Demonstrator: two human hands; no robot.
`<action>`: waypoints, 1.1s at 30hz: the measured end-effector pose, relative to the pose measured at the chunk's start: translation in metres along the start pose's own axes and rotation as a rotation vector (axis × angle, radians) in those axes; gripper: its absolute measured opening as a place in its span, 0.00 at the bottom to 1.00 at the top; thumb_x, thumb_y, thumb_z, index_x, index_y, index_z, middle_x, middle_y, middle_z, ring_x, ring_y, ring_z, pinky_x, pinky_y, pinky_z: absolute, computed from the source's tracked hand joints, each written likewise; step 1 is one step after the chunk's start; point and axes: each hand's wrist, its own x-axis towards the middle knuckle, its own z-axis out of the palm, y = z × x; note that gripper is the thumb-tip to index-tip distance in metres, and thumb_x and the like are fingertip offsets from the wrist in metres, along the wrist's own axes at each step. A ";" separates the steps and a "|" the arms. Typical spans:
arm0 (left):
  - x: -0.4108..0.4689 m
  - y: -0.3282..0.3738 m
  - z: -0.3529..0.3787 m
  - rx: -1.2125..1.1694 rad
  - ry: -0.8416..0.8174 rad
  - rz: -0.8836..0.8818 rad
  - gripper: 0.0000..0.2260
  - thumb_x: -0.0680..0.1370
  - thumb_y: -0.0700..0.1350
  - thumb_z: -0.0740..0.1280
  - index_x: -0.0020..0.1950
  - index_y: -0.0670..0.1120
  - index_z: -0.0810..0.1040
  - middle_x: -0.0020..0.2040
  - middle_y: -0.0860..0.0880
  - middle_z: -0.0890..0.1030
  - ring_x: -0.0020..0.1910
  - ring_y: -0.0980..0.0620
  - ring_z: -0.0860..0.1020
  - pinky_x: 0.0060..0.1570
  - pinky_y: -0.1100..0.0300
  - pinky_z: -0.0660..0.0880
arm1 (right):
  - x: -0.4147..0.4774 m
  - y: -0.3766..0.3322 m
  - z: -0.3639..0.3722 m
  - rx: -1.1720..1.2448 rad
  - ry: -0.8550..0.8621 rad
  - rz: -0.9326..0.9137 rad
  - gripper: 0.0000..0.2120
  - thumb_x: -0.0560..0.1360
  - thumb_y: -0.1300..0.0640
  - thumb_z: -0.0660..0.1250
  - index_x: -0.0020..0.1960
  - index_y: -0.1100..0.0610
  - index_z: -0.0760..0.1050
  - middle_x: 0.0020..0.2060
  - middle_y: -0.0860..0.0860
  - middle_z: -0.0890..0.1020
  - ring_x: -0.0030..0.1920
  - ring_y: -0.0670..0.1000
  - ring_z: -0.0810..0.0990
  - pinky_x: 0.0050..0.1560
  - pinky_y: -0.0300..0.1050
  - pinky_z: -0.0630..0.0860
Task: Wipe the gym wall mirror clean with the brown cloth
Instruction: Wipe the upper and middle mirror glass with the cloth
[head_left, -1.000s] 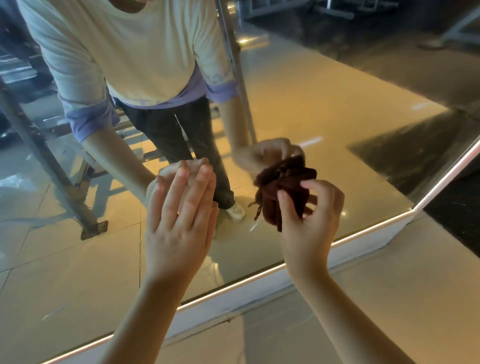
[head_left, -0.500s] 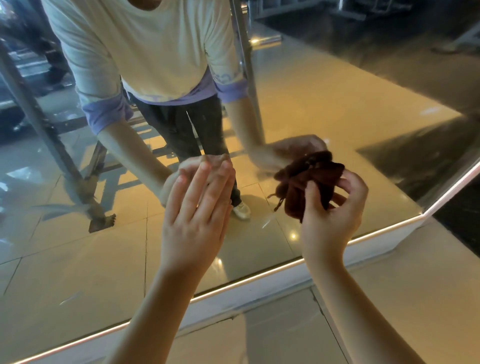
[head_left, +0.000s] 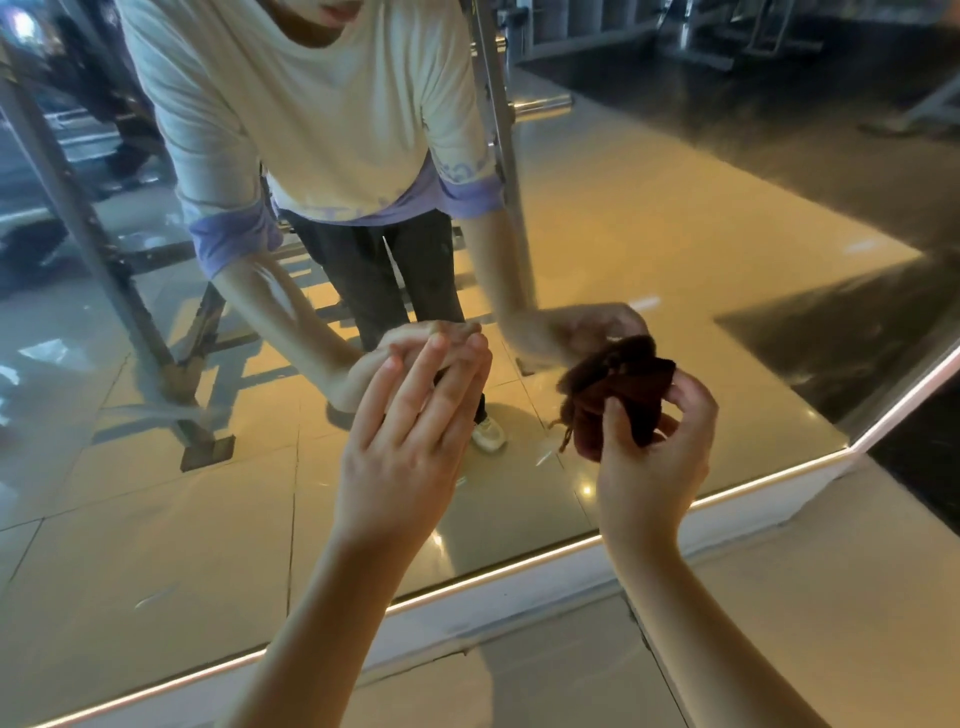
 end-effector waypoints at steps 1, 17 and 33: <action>0.000 0.000 0.000 0.000 0.009 0.004 0.33 0.75 0.38 0.75 0.77 0.41 0.65 0.76 0.45 0.65 0.74 0.45 0.65 0.75 0.48 0.60 | -0.009 -0.002 0.003 -0.009 -0.054 -0.027 0.23 0.72 0.64 0.73 0.65 0.62 0.72 0.60 0.55 0.77 0.54 0.36 0.75 0.48 0.27 0.75; -0.014 -0.020 -0.006 0.023 -0.045 0.103 0.29 0.78 0.39 0.71 0.77 0.42 0.65 0.76 0.47 0.64 0.75 0.47 0.63 0.77 0.49 0.54 | -0.045 0.003 0.016 -0.013 -0.149 0.102 0.21 0.72 0.64 0.73 0.63 0.54 0.73 0.56 0.46 0.78 0.53 0.48 0.80 0.51 0.49 0.81; -0.022 -0.030 -0.010 0.020 -0.057 0.153 0.24 0.81 0.37 0.65 0.77 0.42 0.66 0.77 0.46 0.65 0.76 0.47 0.63 0.77 0.49 0.55 | -0.041 0.031 0.016 0.061 0.007 0.421 0.17 0.74 0.66 0.70 0.57 0.52 0.71 0.56 0.50 0.79 0.55 0.54 0.81 0.49 0.40 0.78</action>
